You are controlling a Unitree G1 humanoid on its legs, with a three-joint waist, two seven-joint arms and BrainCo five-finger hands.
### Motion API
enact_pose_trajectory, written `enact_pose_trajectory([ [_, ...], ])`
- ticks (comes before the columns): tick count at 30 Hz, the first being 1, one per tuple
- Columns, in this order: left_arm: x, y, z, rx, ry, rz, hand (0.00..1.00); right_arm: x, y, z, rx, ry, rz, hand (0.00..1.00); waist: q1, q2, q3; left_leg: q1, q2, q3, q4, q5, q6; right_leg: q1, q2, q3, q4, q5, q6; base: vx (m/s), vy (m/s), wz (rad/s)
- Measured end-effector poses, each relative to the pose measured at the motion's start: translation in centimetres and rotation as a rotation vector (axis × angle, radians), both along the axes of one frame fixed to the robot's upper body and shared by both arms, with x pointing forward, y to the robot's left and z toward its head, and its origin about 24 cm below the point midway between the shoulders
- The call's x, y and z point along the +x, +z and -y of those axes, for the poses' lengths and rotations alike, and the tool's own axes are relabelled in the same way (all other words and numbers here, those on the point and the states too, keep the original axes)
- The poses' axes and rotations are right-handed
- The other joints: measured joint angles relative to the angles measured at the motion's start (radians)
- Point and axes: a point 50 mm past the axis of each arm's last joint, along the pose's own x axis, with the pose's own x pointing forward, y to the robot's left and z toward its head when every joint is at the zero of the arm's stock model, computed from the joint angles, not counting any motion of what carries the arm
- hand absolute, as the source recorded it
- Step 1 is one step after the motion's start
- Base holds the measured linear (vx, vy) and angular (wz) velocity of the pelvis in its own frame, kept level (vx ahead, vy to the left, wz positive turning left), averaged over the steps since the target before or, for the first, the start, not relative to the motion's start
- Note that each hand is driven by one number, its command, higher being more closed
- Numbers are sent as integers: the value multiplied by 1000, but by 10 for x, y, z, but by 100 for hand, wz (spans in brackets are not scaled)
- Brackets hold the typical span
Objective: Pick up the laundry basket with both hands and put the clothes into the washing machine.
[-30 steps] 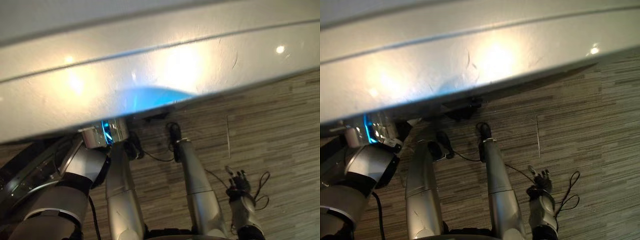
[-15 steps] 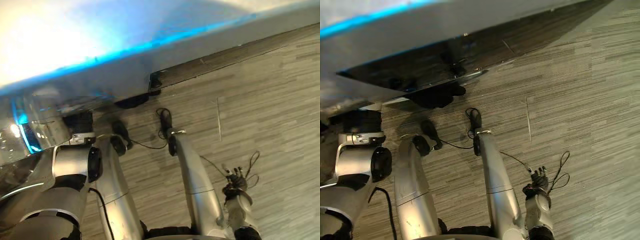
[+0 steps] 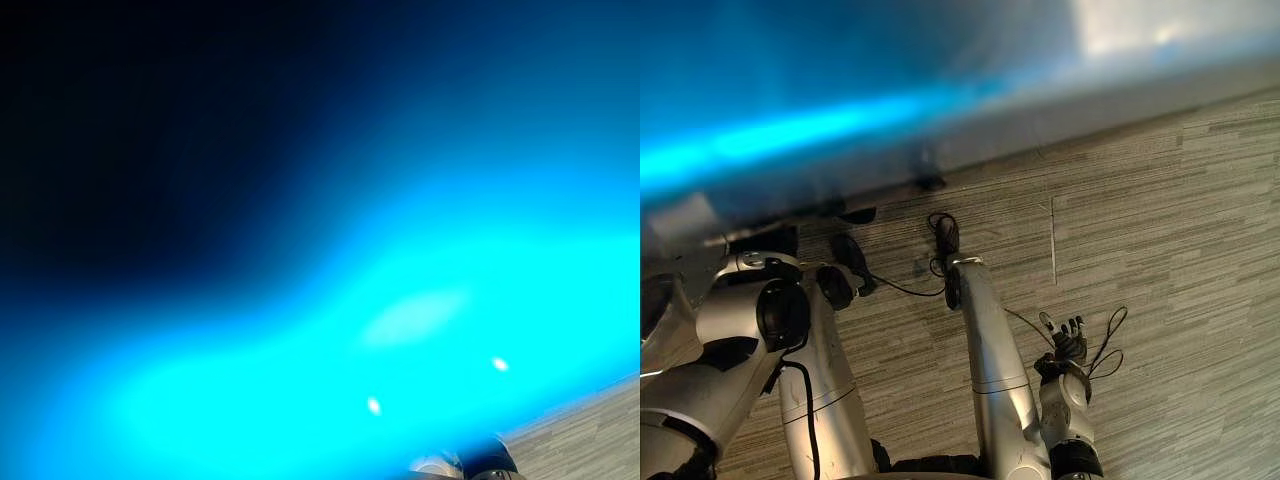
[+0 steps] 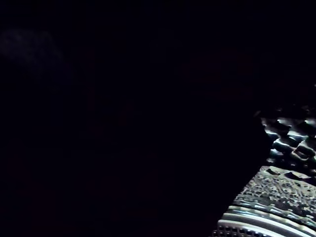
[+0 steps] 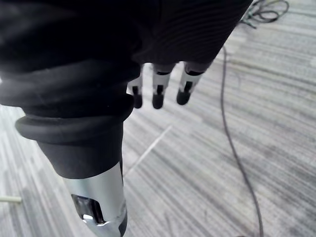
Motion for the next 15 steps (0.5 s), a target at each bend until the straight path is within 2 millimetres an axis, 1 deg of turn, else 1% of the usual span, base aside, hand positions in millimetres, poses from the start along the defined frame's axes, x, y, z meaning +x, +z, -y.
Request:
enact_pose_trajectory([
  [1, -1, 10, -2, -7, 1, 26, 100, 0, 0, 0, 2, -1, 0, 0, 0, 0, 0, 0, 0, 1, 0, 0, 0, 0, 0, 1, -1, 0, -1, 0, 0, 0],
  [2, -6, 37, -7, -5, 7, 89, 100, -1, -1, 0, 9, -6, -3, 0, 0, -1, 0, -2, 0, 3, -1, 0, 0, -2, 0, 4, -3, 0, 0, 0, 0, 0],
  [3, -14, 70, -9, 36, 17, 168, 100, -1, -2, 1, 20, -13, -4, 0, -1, -1, -1, -3, -1, 5, -1, 0, 0, -4, 0, 6, -4, 1, 2, -14, 14, -3],
  [4, -19, 87, -9, 65, 25, 212, 100, -2, -3, 1, 27, -17, -6, 0, -1, -1, -1, -4, -1, 6, -1, 0, 0, -5, 0, 8, -5, 1, 2, -7, 20, -4],
  [5, -36, 117, -9, 121, 50, 336, 100, -2, -4, 0, 37, -18, -7, 0, -6, -5, -3, -9, -2, 7, -1, 0, 0, -9, -1, 9, -6, 2, 4, -2, 20, -4],
  [6, -44, 128, -8, 186, 79, 393, 100, -4, -6, -4, 49, -18, -14, 0, -12, -13, -12, -18, -2, 4, 2, 0, 1, -17, -1, 7, -3, 4, 4, 0, 0, 0],
  [10, -43, 132, 6, 290, 90, 361, 100, -17, -16, 2, 62, -54, -61, 0, -14, -13, -12, -23, -4, 7, 0, 0, 1, -23, -2, 11, -3, 4, 4, -5, 4, 2],
  [11, -43, 133, 12, 350, 112, 350, 100, -20, -18, 4, 66, -69, -68, 0, -11, -13, -12, -23, -4, 8, 1, 0, 1, -25, -2, 13, -2, 4, 4, 0, 0, 0],
  [12, -42, 133, 15, 373, 115, 348, 100, -21, -18, 6, 67, -79, -71, 0, -8, -13, -12, -24, -4, 9, 2, 0, 1, -28, -2, 14, 0, 4, 4, 0, 0, 0],
  [13, -42, 133, 23, 451, 146, 330, 100, -25, -19, 11, 65, -99, -75, 0, 1, -13, -12, -24, -4, 13, 5, 0, 1, -32, -2, 17, 6, 4, 4, 0, 0, 0],
  [14, -42, 133, 28, 533, 180, 316, 100, -26, -18, 14, 65, -111, -67, 0, 2, -13, -12, -25, -4, 13, 6, 0, 1, -34, -3, 17, 8, 4, 4, 0, 0, 0],
  [15, -42, 133, 31, 570, 195, 308, 100, -27, -18, 16, 64, -115, -65, 0, 2, -13, -12, -25, -4, 12, 6, 0, 1, -34, -3, 17, 8, 4, 4, 0, 0, 0],
])
